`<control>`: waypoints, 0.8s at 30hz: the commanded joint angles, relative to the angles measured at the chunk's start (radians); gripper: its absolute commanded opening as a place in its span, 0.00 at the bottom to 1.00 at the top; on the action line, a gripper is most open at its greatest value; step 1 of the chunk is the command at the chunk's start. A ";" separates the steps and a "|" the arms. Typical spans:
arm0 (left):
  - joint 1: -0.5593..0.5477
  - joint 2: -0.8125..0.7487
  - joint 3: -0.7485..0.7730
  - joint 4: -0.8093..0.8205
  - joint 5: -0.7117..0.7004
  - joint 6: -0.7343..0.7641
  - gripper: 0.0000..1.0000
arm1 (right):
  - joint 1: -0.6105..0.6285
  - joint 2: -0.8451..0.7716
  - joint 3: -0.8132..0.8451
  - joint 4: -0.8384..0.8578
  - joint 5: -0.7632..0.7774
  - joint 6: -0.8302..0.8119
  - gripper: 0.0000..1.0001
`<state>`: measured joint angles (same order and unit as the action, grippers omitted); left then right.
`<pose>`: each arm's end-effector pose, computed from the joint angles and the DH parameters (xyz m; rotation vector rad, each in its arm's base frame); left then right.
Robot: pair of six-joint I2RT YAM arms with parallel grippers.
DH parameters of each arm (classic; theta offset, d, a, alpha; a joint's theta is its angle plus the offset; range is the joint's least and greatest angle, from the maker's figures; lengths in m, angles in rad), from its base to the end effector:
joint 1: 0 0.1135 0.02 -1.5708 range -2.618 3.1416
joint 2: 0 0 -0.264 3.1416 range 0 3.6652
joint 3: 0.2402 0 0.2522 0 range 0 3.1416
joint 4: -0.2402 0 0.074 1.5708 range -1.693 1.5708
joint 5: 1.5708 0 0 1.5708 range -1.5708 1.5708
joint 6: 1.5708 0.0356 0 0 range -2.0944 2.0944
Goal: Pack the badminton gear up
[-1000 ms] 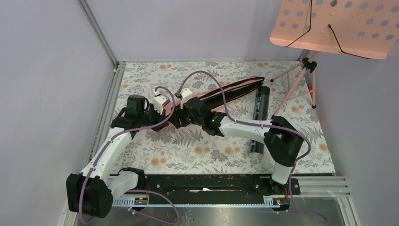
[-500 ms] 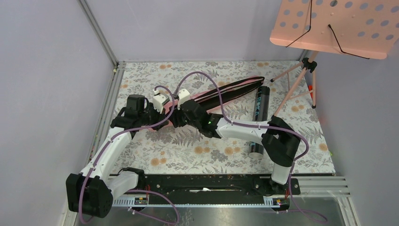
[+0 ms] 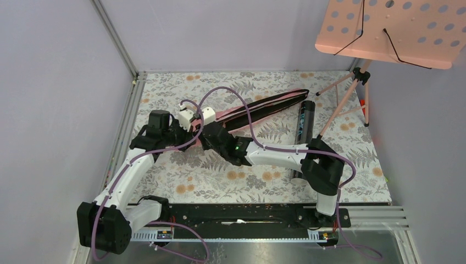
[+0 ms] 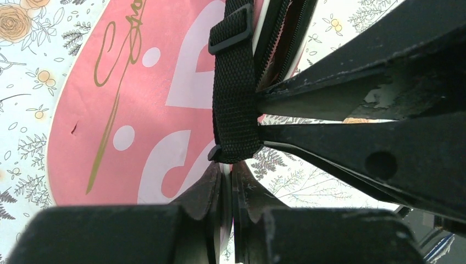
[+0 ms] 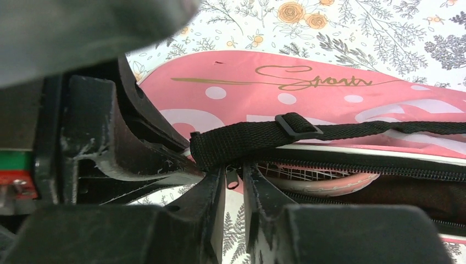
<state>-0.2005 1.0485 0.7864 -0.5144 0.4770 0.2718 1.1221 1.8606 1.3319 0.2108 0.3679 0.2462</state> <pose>0.2082 -0.0590 0.2628 0.7610 2.1666 -0.5209 0.2020 0.3900 0.2612 -0.5719 1.8224 0.5929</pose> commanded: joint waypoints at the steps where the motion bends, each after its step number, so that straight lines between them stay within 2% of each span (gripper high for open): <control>1: -0.040 -0.021 0.048 0.059 0.107 -0.039 0.00 | 0.004 0.004 0.036 0.058 0.080 -0.018 0.15; 4: -0.040 -0.031 0.046 0.059 0.097 -0.033 0.00 | 0.005 0.008 0.066 -0.049 0.119 -0.055 0.00; 7: -0.040 -0.047 0.040 0.065 0.059 -0.014 0.00 | 0.002 0.011 0.092 -0.184 0.186 -0.094 0.00; 10: -0.040 -0.069 0.042 0.069 -0.022 0.034 0.00 | -0.013 0.038 0.143 -0.404 0.272 -0.112 0.00; 13: -0.037 -0.100 0.034 0.085 -0.124 0.133 0.00 | -0.055 0.029 0.112 -0.526 0.275 -0.099 0.00; 18: -0.017 -0.154 -0.012 0.131 -0.221 0.264 0.00 | -0.170 -0.030 0.015 -0.627 0.260 -0.051 0.00; 24: -0.007 -0.169 0.003 0.071 -0.176 0.309 0.00 | -0.293 -0.046 0.003 -0.671 0.297 -0.104 0.00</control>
<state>-0.2153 0.9035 0.7605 -0.4816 0.2981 0.5079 0.8707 1.8355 1.3178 -0.3744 0.5819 0.1844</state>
